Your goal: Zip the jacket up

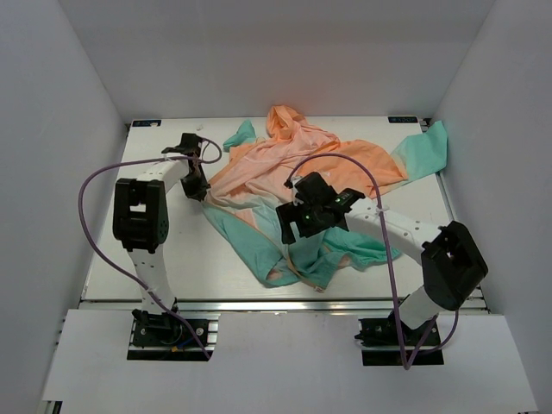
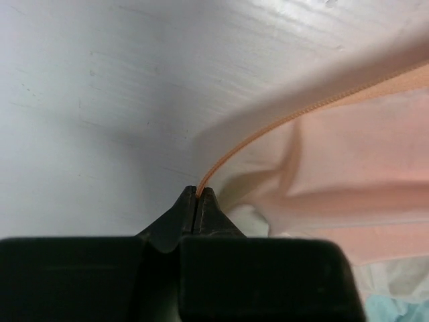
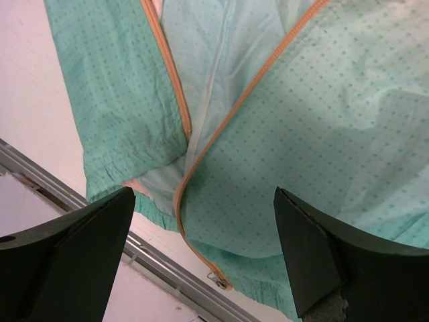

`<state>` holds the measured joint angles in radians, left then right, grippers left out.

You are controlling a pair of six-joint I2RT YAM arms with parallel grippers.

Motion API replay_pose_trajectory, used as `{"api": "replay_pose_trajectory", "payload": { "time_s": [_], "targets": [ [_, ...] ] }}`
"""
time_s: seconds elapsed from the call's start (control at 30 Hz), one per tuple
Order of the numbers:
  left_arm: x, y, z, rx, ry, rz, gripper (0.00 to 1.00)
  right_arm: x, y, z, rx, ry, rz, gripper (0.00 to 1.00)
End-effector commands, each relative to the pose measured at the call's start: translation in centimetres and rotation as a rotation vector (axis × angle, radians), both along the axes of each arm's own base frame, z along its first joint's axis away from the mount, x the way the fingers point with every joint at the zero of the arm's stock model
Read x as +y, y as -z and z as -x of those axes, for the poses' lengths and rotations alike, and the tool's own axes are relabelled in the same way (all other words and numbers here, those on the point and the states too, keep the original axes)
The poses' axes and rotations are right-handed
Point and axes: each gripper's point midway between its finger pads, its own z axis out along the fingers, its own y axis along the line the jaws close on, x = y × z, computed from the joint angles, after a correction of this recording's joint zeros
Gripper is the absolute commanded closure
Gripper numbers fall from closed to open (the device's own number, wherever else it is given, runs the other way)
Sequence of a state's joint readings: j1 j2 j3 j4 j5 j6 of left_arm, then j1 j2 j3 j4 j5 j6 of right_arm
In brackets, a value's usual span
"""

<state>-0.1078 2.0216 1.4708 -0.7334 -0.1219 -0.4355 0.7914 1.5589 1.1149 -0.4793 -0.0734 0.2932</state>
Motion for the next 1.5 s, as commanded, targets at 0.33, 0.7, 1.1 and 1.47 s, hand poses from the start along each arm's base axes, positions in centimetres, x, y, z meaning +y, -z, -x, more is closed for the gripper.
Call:
{"api": "replay_pose_trajectory", "payload": {
  "time_s": [0.33,0.7,1.1,1.47],
  "targets": [
    [-15.1,-15.3,-2.5,-0.373,0.328,0.167,1.00,-10.1,0.6,0.9,0.028,0.330,-0.068,0.11],
    [-31.8,-8.4,1.8,-0.162,0.615,0.180,0.74,-14.1,0.0,2.8,-0.023,0.397,-0.065,0.11],
    [-23.2,-16.1,7.4,-0.288,0.426,0.106,0.02,-9.7,-2.9,3.3,-0.030,0.167,-0.253,0.11],
    [-22.1,-8.3,19.0,-0.052,0.509,0.193,0.12,-6.2,-3.3,4.6,-0.008,0.052,-0.329,0.11]
  ]
}}
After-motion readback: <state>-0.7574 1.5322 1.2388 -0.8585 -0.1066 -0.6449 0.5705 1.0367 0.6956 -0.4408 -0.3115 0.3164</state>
